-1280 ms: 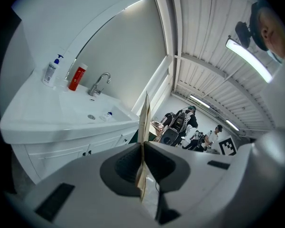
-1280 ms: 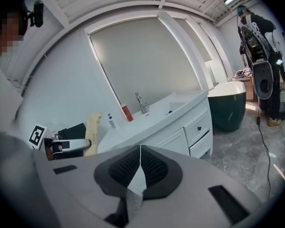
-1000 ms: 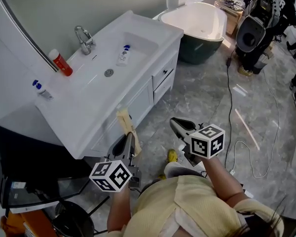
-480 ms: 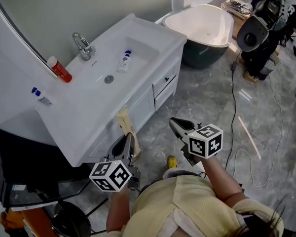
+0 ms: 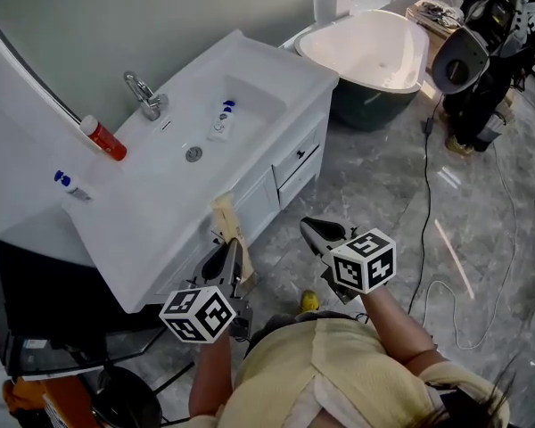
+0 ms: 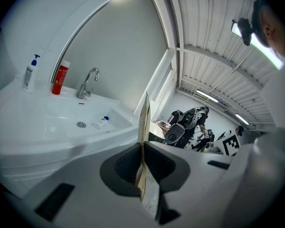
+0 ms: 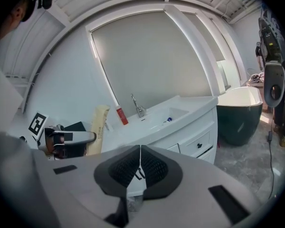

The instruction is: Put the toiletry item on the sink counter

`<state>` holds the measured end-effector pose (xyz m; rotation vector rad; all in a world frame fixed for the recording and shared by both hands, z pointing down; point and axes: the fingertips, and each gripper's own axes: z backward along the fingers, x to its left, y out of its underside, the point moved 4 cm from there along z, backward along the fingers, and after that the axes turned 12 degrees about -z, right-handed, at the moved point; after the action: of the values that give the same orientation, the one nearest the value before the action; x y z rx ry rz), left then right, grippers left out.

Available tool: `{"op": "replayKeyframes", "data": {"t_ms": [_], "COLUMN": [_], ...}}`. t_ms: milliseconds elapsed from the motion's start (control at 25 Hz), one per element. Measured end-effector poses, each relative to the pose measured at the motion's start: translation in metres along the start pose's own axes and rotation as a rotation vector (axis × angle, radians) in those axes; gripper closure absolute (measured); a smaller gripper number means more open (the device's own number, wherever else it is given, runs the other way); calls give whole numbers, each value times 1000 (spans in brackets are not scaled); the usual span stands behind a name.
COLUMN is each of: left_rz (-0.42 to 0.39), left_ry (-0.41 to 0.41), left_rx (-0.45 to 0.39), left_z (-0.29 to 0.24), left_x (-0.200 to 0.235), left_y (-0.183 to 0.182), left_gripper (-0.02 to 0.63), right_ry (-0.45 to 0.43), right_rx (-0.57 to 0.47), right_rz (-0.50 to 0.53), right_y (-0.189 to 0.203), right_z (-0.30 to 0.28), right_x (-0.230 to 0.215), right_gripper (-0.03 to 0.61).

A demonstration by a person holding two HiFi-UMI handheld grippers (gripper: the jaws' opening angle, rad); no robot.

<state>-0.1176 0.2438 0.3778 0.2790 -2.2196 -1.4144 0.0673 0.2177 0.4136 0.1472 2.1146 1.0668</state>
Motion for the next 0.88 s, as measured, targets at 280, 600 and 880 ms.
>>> {"op": "replayKeyframes", "data": {"t_ms": [280, 600, 880], "left_rz": [-20, -33, -19], "left_ry": [-5, -25, 4], "left_rx": [0, 21, 24], "left_z": [-25, -45, -76], "left_x": [-5, 3, 16], "left_y": [-14, -21, -36], "left_gripper": [558, 558, 558], "right_ry": [-39, -33, -12], "right_rx": [1, 7, 4], "right_rz": [-5, -27, -34], "right_y": [-19, -30, -50], "right_z": [-6, -14, -31], "right_x": [-13, -30, -50], "right_gripper": [551, 551, 551]}}
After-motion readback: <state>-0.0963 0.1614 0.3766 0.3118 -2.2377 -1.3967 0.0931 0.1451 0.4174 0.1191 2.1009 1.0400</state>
